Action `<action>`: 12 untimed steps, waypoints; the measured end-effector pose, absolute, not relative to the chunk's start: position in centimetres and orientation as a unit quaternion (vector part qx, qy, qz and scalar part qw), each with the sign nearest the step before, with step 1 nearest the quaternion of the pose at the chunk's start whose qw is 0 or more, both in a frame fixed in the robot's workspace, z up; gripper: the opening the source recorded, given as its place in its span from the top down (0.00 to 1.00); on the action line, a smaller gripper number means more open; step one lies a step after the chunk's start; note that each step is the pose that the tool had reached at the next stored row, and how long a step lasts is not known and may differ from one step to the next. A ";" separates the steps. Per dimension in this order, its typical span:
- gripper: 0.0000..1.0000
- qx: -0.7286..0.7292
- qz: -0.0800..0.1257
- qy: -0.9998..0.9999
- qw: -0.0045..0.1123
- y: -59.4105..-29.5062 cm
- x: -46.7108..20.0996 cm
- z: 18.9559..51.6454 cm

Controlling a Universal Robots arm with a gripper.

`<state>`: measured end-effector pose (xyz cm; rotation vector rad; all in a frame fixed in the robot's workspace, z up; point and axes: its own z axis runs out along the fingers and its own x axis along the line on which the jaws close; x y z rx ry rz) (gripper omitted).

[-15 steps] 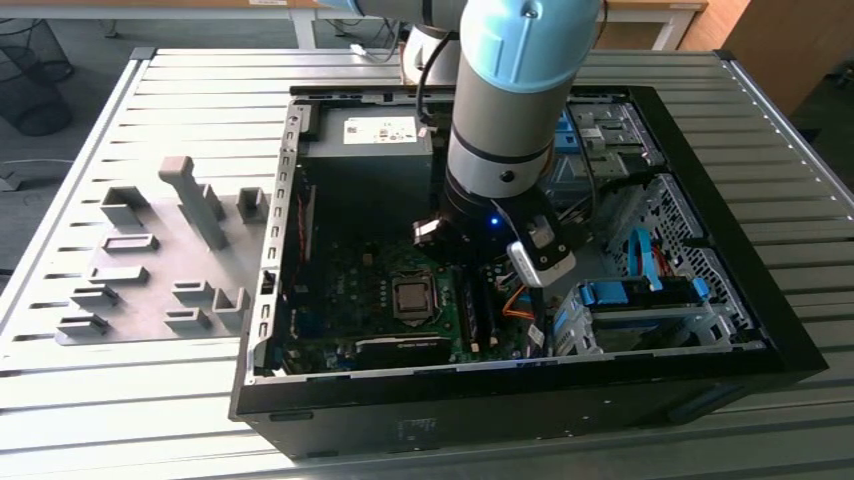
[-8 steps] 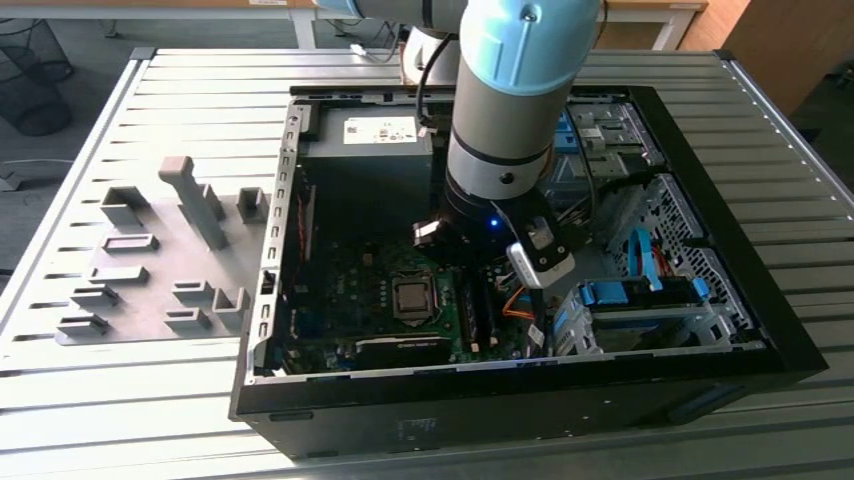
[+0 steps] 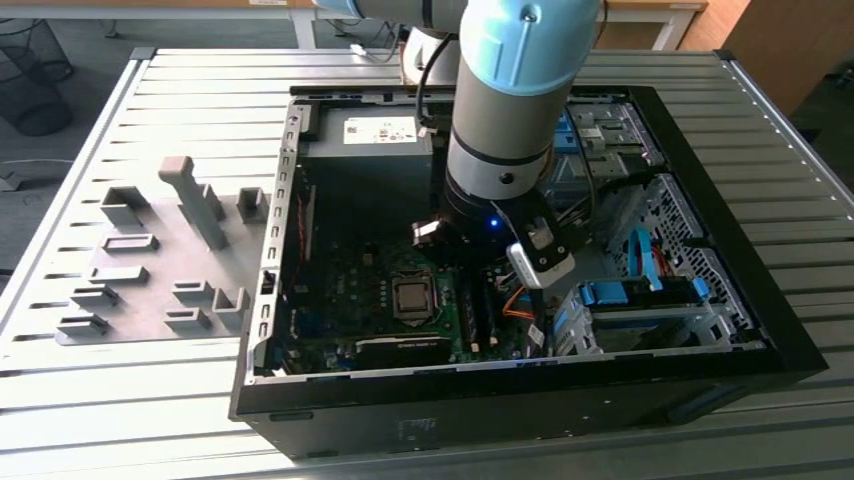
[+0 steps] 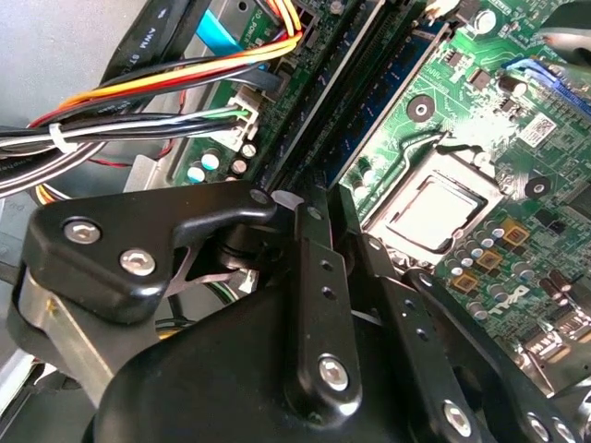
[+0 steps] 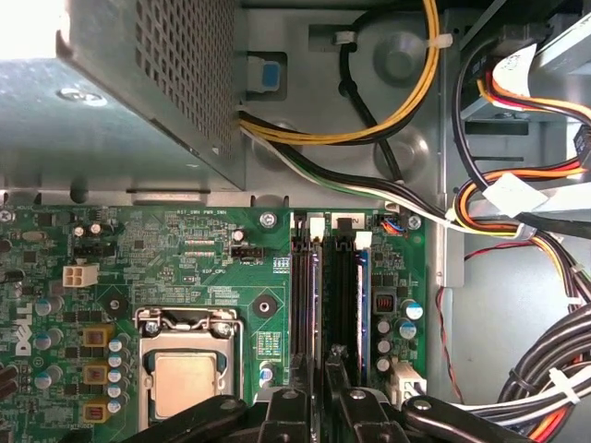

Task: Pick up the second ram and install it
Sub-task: 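Insert the second ram into the second slot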

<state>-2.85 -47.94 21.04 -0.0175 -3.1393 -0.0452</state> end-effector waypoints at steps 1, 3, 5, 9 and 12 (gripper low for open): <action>0.79 -0.006 -0.014 -1.000 0.001 -47.9 -2.8 21.1; 0.79 -0.006 -0.014 -1.000 0.001 -47.9 -2.8 21.3; 0.79 -0.006 -0.014 -1.000 0.001 -47.9 -2.8 21.6; 0.79 -0.006 -0.014 -1.000 0.001 -47.9 -2.8 22.4; 0.79 -0.006 -0.014 -1.000 0.001 -47.9 -2.8 23.1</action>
